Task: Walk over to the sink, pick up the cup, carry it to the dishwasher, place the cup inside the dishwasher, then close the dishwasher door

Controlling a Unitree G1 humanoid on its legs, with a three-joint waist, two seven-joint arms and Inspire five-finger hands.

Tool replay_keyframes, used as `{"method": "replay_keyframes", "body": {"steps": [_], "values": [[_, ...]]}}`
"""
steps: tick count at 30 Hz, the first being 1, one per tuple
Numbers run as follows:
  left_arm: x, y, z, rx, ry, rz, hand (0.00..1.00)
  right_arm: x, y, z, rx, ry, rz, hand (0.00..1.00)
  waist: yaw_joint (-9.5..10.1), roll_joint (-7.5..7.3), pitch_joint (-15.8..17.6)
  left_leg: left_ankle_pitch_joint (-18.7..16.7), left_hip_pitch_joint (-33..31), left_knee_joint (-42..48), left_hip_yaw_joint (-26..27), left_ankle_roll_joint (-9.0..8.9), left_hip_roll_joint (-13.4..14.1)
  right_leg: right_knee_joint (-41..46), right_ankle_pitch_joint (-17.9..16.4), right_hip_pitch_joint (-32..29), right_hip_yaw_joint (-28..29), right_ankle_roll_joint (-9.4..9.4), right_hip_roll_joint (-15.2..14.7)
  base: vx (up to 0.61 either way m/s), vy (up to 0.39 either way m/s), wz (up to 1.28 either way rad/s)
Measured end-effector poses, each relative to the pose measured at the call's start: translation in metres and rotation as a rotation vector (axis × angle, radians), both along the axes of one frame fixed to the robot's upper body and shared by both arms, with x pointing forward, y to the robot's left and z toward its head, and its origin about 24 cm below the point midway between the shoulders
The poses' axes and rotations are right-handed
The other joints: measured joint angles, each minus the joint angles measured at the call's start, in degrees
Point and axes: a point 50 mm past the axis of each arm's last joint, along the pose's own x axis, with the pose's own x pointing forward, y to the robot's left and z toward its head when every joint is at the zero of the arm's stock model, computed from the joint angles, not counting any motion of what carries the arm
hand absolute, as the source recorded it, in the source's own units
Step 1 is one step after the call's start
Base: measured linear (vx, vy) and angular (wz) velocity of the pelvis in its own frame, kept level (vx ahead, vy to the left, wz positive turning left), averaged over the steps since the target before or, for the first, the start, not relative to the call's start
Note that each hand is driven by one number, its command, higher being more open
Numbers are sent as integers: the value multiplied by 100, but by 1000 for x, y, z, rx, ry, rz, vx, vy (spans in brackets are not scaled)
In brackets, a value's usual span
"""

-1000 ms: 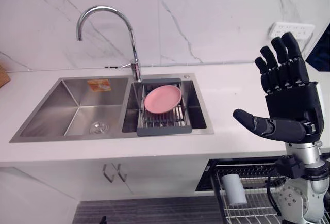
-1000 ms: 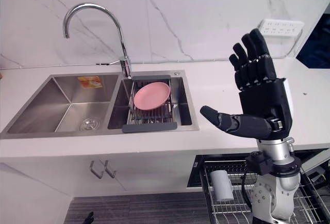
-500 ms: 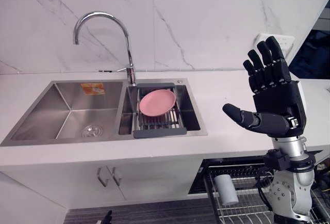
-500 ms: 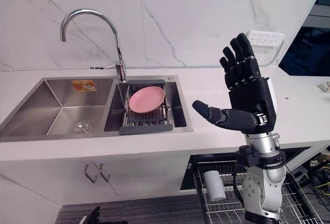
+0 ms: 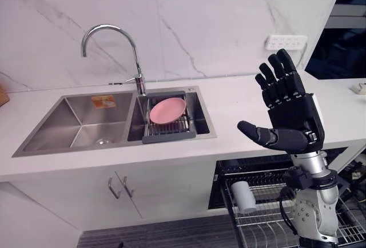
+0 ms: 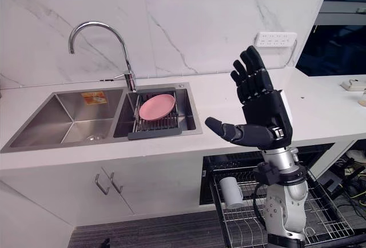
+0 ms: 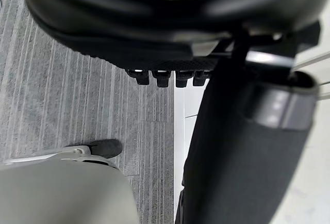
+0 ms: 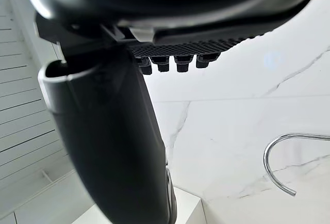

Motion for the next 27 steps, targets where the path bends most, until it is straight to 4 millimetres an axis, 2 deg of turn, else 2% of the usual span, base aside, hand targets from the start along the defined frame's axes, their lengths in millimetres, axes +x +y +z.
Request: {"method": "replay_keyframes", "body": {"steps": [1,6,13,17,18,19,20,21,22,23,24,25,27], "values": [[0,0,0,0,1,-1,100,1,2,-1,-1,3,12,100,0,-5,-2,25,-11,0,-1,-4,-9,-16,47,-7,5,39,-10,0,0,0],[8,1,3,-6,13,-25,100,2,7,-3,-8,25,47,100,86,-25,-6,41,-98,3,-4,23,-38,-113,164,-20,22,6,-25,53,-3,-2],[11,0,7,-21,-4,-47,100,3,8,-2,-14,37,62,100,155,-36,-17,65,-125,1,-56,12,-14,-115,177,-21,-26,-14,-2,-20,-13,4],[11,0,7,-50,7,-55,100,0,10,4,-29,8,72,100,160,-32,-10,62,-107,-1,-105,14,-64,0,112,-38,-104,-26,-28,-70,13,7],[13,1,8,-66,0,-63,100,-3,11,10,-38,-16,80,100,125,-125,28,3,-170,5,-117,51,-171,394,-200,-279,-148,-13,-187,-84,61,24],[14,2,9,-80,-4,-73,100,-5,12,13,-42,-28,82,100,117,-190,32,-95,-197,143,-122,156,-280,603,-311,-390,-162,27,-320,-9,110,40],[20,5,13,-120,-36,-138,100,-11,8,18,-71,-41,60,100,113,-378,148,-883,-456,1633,-54,296,-622,1297,-492,-534,-194,138,-713,59,96,23],[21,1,14,-127,-47,-169,100,-11,6,19,-92,-41,58,100,157,-290,186,-1137,-431,1804,-53,328,-620,1850,-577,-765,-142,19,-720,73,135,11],[24,-2,15,-137,-57,-202,100,-10,5,17,-113,-32,60,100,162,-226,261,-1472,-384,1800,-66,507,-593,2989,-631,-1334,71,-276,-747,7,111,-10],[25,0,15,-140,-53,-214,100,-9,5,12,-117,-6,65,100,145,-291,320,-1480,-316,1770,-92,543,-645,3697,-507,-1694,314,-573,-779,-18,121,18],[26,3,15,-143,-37,-224,100,-11,3,3,-152,43,58,100,60,-243,453,-1481,-168,1721,-249,581,-621,4009,-670,-1985,626,-393,-606,7,98,44],[25,4,15,-161,-15,-199,100,-13,1,0,-163,58,55,100,-22,-272,482,-1475,-109,1647,-346,591,-577,3562,-700,-2105,804,-293,-366,113,85,49],[18,8,13,-184,26,-153,100,-14,2,0,-162,54,57,100,-9,-334,480,-1481,80,1463,-361,605,-570,2576,-562,-2209,861,-118,-186,184,49,13]]}}
